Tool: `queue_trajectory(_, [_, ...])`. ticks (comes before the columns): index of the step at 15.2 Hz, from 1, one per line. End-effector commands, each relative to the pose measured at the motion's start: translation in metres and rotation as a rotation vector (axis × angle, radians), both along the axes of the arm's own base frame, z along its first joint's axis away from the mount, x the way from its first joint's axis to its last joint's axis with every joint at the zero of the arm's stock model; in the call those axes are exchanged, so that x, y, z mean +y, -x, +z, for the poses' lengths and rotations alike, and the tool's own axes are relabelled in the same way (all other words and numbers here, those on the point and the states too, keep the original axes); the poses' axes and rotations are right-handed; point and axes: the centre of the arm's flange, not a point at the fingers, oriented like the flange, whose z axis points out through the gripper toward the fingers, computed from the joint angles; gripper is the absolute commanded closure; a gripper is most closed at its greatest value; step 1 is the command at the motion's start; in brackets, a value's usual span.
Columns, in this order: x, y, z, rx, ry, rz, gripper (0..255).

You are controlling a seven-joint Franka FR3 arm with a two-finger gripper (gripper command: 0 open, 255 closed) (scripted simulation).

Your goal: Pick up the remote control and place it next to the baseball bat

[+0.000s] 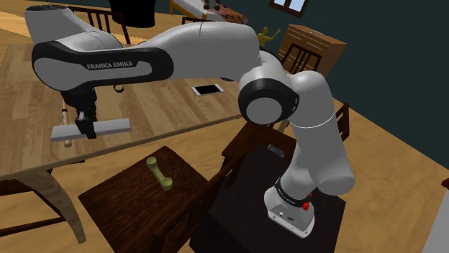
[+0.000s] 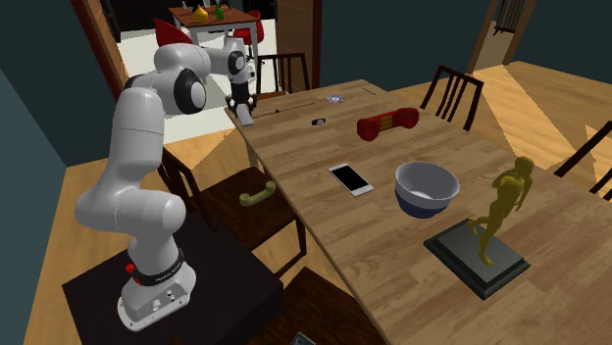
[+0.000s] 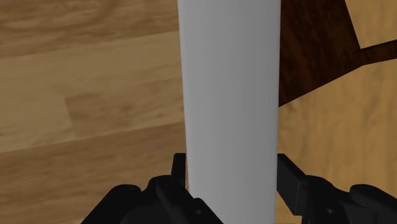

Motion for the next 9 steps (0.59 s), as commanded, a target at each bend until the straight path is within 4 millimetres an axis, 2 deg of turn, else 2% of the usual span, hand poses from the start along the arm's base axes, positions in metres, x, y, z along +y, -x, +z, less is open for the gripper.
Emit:
queue_trajectory(1, [0.001, 0.002, -0.011, -0.001, -0.001, 0.0, 255])
queue_trajectory(9, [0.001, 0.002, -0.053, -0.001, -0.001, 0.0, 255])
